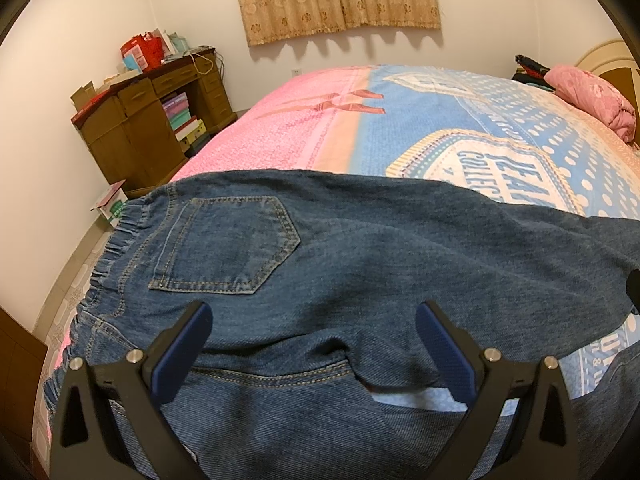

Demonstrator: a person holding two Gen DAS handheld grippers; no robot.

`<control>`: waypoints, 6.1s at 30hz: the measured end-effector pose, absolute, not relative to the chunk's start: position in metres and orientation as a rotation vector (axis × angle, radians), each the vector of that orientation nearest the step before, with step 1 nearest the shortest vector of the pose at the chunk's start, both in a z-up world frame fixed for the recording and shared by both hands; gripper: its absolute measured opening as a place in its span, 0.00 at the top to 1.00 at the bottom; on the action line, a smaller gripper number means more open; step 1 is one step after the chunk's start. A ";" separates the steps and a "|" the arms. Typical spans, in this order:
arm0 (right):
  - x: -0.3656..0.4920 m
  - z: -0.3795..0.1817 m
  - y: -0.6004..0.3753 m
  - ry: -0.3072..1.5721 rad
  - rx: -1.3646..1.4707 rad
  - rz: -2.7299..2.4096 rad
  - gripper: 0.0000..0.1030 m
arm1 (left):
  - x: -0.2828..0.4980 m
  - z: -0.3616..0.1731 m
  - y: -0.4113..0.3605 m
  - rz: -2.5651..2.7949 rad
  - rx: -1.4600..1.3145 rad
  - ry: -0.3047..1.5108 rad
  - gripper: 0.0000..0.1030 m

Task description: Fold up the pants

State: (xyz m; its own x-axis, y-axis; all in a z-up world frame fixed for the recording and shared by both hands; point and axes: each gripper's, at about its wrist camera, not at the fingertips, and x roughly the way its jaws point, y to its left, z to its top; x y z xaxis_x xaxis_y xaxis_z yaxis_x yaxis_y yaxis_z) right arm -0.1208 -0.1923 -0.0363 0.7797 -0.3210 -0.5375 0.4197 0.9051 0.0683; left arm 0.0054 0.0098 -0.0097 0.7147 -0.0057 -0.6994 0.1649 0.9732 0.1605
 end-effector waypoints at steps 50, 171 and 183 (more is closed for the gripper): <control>-0.092 -0.029 -0.429 0.827 0.709 -0.428 0.17 | 0.136 0.018 0.094 -0.047 0.118 0.920 0.03; -0.265 0.056 -0.403 0.549 0.740 -0.431 0.90 | 0.106 0.063 0.203 0.010 -0.554 0.862 0.87; -0.384 -0.002 -0.389 0.614 0.822 -0.400 0.90 | -0.066 0.034 0.259 -0.003 -0.525 0.869 0.87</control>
State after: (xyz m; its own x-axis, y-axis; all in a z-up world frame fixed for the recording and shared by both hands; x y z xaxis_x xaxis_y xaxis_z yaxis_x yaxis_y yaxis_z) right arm -0.3843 -0.3894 -0.0015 0.7578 -0.0958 -0.6454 0.5516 0.6225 0.5552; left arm -0.0662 0.2593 0.0339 0.6534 -0.2122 -0.7267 -0.2065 0.8735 -0.4408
